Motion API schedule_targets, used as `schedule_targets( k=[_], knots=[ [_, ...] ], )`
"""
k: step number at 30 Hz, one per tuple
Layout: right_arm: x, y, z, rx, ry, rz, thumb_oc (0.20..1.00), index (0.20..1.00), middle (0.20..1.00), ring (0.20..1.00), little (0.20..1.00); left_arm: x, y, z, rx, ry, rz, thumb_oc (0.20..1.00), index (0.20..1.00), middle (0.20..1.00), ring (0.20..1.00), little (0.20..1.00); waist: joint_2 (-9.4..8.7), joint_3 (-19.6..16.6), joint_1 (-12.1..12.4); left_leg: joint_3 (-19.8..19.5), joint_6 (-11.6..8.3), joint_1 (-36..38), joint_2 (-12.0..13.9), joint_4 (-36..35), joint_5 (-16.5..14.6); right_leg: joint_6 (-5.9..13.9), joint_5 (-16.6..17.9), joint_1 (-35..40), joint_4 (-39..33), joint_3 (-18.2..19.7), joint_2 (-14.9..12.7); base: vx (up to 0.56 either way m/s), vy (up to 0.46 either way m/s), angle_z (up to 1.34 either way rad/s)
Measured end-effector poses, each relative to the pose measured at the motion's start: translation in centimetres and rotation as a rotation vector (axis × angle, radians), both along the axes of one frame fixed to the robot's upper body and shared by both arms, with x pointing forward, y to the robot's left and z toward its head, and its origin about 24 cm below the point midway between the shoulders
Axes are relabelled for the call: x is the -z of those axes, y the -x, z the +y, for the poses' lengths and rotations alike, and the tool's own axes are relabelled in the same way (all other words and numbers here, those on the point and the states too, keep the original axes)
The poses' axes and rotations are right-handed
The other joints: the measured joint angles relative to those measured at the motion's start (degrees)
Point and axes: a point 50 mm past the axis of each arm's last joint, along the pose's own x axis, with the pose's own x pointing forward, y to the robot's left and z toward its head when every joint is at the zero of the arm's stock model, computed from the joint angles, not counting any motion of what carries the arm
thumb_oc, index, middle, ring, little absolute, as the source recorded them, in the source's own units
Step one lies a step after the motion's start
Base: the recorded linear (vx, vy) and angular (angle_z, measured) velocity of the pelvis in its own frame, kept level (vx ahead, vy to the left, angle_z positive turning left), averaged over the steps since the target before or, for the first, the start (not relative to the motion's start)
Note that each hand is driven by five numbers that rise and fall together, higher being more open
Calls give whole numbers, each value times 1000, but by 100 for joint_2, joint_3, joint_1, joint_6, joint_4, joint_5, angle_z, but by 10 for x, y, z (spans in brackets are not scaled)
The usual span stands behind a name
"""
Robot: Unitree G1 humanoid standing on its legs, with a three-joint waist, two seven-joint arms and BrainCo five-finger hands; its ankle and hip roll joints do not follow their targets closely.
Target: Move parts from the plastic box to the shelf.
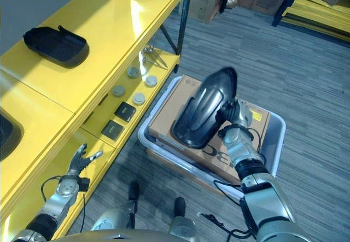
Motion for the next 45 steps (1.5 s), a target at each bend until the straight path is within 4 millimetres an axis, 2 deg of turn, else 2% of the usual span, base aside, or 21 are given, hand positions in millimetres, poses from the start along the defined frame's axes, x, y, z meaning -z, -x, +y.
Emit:
schedule_targets(
  k=[4, 5, 7, 9, 11, 12, 18, 25, 28, 30, 32, 35, 37, 41, 44, 45],
  knots=[
    [-29, 5, -8, -83, 258, -19, 200, 200, 200, 200, 200, -35, -27, -10, 83, 28, -144, 1000, 1000, 1000, 1000, 1000, -33, -44, -130, 80, -20, 308, 16, 17, -120, 18, -41, 276, -3, 53, -6, 78, -70, -12],
    [-37, 6, -8, -107, 340, -21, 200, 200, 200, 200, 200, -45, -32, -14, 102, 48, -190, 1000, 1000, 1000, 1000, 1000, -84, -207, -130, 159, 6, 382, 24, -16, -125, 25, -50, 290, -1, 173, 1, 46, -70, -29],
    [-44, 9, -5, -143, 384, -22, 200, 200, 200, 200, 200, -56, -42, -21, 112, 131, -228, 1000, 1000, 1000, 1000, 1000, -162, -294, -321, 179, -11, 456, 44, -15, -163, 16, -60, 353, -3, 185, 14, 43, -78, -19],
    [-52, 9, 5, -196, 445, -52, 200, 200, 200, 200, 200, -59, -47, -34, 147, 201, -231, 1000, 1000, 1000, 1000, 1000, -250, -351, -493, 232, -13, 558, 66, -13, -171, 11, -66, 423, -6, 237, 28, 33, -64, -12],
    [-55, 9, 10, -230, 464, -52, 200, 200, 200, 200, 200, -60, -50, -51, 214, 238, -225, 1000, 1000, 1000, 1000, 1000, -307, -397, -540, 310, -18, 637, 87, -11, -191, 7, -66, 465, -13, 320, 42, 25, -57, -15],
    [-54, 9, 15, -257, 470, -49, 200, 200, 200, 200, 200, -61, -52, -64, 249, 262, -223, 1000, 1000, 1000, 1000, 1000, -337, -446, -624, 311, -18, 666, 90, -14, -193, 4, -68, 491, -38, 326, 47, 17, -49, -8],
    [-51, 11, 51, -433, 483, -63, 200, 200, 200, 200, 200, -70, -60, -105, 391, 304, -231, 1000, 1000, 1000, 1000, 1000, -295, -540, -752, 454, -29, 776, 147, -16, -213, -22, -49, 513, -40, 499, 84, 2, -52, -13],
    [-50, 13, 79, -527, 444, -114, 200, 200, 200, 200, 200, -66, -58, -125, 478, 264, -208, 1000, 1000, 1000, 1000, 1000, -232, -628, -872, 534, -57, 866, 222, -17, -228, -60, -29, 560, -40, 595, 148, 7, -46, -8],
    [-52, 16, 104, -595, 367, -175, 200, 200, 200, 200, 200, -71, -65, -137, 549, 147, -229, 1000, 1000, 1000, 1000, 1000, -220, -653, -891, 587, -52, 923, 274, -17, -252, -87, -24, 593, -39, 637, 193, 1, -32, -8],
    [-54, 17, 106, -604, 354, -186, 200, 200, 200, 200, 200, -68, -65, -142, 560, 87, -223, 1000, 1000, 1000, 1000, 1000, -206, -667, -894, 597, -57, 931, 286, -17, -254, -107, -22, 593, -39, 645, 203, -2, -37, -5],
    [-63, 25, 128, -682, 291, -259, 200, 200, 200, 200, 200, -63, -69, -139, 547, -7, -208, 1000, 1000, 1000, 1000, 1000, -204, -671, -976, 605, -82, 933, 292, -17, -237, -114, -16, 591, -37, 649, 209, 0, 0, 0],
    [-72, 40, 166, -841, 155, -351, 200, 200, 200, 200, 200, -71, -75, -148, 572, -90, -245, 1000, 1000, 1000, 1000, 1000, -234, -729, -999, 605, -92, 959, 288, -16, -231, -123, -5, 621, -5, 646, 207, 0, 0, 0],
    [-70, 46, 181, -908, 81, -363, 200, 200, 200, 200, 200, -74, -75, -153, 595, -128, -269, 1000, 1000, 1000, 1000, 1000, -291, -830, -988, 604, -94, 979, 287, -17, -232, -115, -15, 646, -4, 634, 207, 14, 1, 4],
    [-70, 49, 192, -955, 8, -367, 200, 200, 200, 200, 200, -79, -76, -156, 575, -133, -304, 1000, 1000, 1000, 1000, 1000, -392, -953, -971, 606, -119, 1015, 283, -17, -272, -116, -64, 681, -23, 637, 196, 4, 1, 1],
    [-66, 51, 198, -982, 2, -350, 200, 200, 200, 200, 200, -80, -76, -157, 577, -126, -315, 1000, 1000, 1000, 1000, 1000, -401, -987, -984, 606, -98, 1019, 283, -17, -295, -113, -66, 682, -32, 637, 196, 0, 0, 0],
    [-66, 51, 198, -984, 1, -348, 200, 200, 200, 200, 200, -82, -76, -158, 579, -123, -322, 937, 937, 937, 937, 937, -400, -988, -976, 605, -96, 1018, 283, -17, -294, -111, -68, 683, -35, 635, 196, 0, 0, 0]
  ],
)
